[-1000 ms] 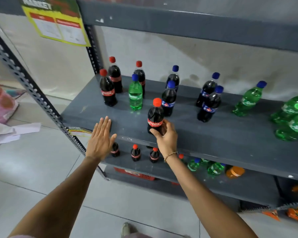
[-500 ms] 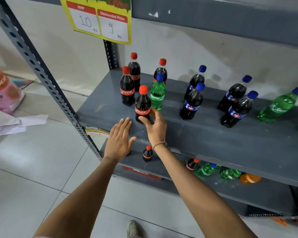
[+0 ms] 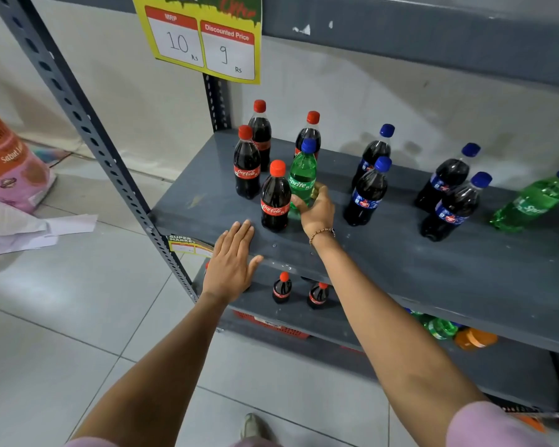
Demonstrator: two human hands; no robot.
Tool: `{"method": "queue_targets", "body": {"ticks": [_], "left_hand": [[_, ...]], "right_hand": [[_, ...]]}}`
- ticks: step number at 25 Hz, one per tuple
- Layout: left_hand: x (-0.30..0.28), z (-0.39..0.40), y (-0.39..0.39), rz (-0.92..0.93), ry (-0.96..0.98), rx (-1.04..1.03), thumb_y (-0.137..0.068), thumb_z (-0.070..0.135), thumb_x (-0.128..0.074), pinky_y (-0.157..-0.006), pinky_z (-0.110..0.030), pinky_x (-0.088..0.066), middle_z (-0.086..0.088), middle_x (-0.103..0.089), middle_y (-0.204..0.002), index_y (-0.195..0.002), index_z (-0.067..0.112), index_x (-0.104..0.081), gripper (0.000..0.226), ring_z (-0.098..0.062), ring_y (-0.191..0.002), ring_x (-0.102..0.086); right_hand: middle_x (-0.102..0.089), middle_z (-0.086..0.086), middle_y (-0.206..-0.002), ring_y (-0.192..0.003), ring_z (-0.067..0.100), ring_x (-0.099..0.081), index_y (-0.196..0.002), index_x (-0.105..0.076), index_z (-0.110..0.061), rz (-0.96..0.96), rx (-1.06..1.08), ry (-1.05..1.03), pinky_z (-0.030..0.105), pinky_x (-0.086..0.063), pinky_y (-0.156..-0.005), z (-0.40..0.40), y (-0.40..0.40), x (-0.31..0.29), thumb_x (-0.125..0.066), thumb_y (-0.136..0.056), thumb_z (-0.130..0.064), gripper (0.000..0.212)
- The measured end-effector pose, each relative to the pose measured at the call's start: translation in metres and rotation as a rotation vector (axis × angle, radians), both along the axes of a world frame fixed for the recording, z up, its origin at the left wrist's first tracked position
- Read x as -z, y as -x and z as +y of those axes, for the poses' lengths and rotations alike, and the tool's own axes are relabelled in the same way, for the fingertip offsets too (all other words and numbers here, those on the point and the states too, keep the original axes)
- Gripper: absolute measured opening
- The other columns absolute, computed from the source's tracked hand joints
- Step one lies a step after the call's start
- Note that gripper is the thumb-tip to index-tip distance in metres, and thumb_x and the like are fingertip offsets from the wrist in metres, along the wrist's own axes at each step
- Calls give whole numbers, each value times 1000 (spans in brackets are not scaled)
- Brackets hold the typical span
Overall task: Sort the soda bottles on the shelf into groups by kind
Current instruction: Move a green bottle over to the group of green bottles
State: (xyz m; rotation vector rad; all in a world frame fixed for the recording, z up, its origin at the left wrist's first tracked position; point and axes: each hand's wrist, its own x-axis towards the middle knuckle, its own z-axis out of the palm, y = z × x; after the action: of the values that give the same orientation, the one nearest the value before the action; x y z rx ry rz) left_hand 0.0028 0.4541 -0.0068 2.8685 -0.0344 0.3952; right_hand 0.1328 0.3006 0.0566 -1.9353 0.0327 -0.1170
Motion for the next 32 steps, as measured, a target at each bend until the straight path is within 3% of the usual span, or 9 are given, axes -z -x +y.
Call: {"method": "queue_targets", "body": {"ticks": [6, 9, 12, 16, 20, 26, 28, 30, 32], "left_hand": [[1, 0, 2, -13, -13, -2, -98, 50, -16, -117, -33, -6, -12, -32, -151, -143, 3, -33, 67, -25, -141, -23], [1, -5, 6, -25, 4, -23, -99, 47, -14, -118, -32, -4, -12, -31, -151, -143, 2, -32, 65, -24, -142, -21], [4, -31, 17, -43, 27, -40, -100, 44, -15, -118, -33, -2, -14, -27, -152, -144, 0, -29, 64, -23, -143, -15], [6, -90, 28, -60, 12, 49, -99, 39, -23, -118, -36, -4, -17, -24, -152, -143, -3, -29, 61, -28, -143, -15], [4, -166, 30, -40, 4, 189, -100, 37, -23, -118, -38, -9, -18, -29, -150, -141, -3, -33, 58, -28, -141, -20], [1, -257, 16, -34, -119, 261, -101, 37, -13, -116, -40, -11, -18, -32, -150, -139, -3, -36, 60, -30, -140, -24], [1, -275, 12, -10, -101, 202, -101, 38, -11, -115, -40, -13, -18, -35, -148, -138, -3, -39, 62, -32, -139, -28], [2, -283, 11, 4, -73, 144, -101, 39, -11, -113, -40, -16, -17, -40, -145, -136, -2, -43, 63, -33, -136, -33], [3, -285, 11, -10, -66, 124, -100, 40, -11, -111, -40, -19, -17, -43, -144, -135, -1, -45, 63, -33, -135, -35]], "right_hand": [[-66, 17, -110, -99, 26, -63, -114, -51, -4, -11, -11, -86, 32, -49, -86, -10, 17, 9, -75, -72, -17, 51], [-67, 11, -105, -94, 23, -63, -114, -52, -8, -30, -38, -79, 37, -52, -85, -31, 38, 11, -75, -72, -23, 50], [-63, 2, -97, -87, 14, -58, -115, -53, -10, -15, -50, -65, 28, -50, -83, -63, 59, 9, -75, -72, -23, 49], [-62, -1, -96, -83, 11, -55, -119, -52, -8, -34, -67, -30, 0, -41, -69, -115, 83, 5, -73, -75, -21, 50], [-68, 6, -103, -87, 13, -59, -120, -52, -11, -51, 5, 36, 18, -45, -78, -187, 103, 8, -71, -76, -28, 51], [-65, 6, -94, -76, 9, -56, -122, -50, -9, -65, 142, 65, 20, -43, -73, -303, 112, 6, -66, -81, -23, 46], [-64, 6, -95, -73, 6, -54, -123, -48, -9, -64, 184, 35, 15, -44, -68, -341, 107, 5, -64, -82, -19, 45], [-63, 7, -104, -87, 12, -57, -123, -46, -6, -72, 233, -15, 1, -42, -68, -369, 99, 4, -63, -83, -12, 45], [-59, 5, -107, -96, 14, -55, -126, -44, -4, -76, 267, -35, 0, -41, -71, -387, 88, 0, -62, -83, -9, 46]]}}
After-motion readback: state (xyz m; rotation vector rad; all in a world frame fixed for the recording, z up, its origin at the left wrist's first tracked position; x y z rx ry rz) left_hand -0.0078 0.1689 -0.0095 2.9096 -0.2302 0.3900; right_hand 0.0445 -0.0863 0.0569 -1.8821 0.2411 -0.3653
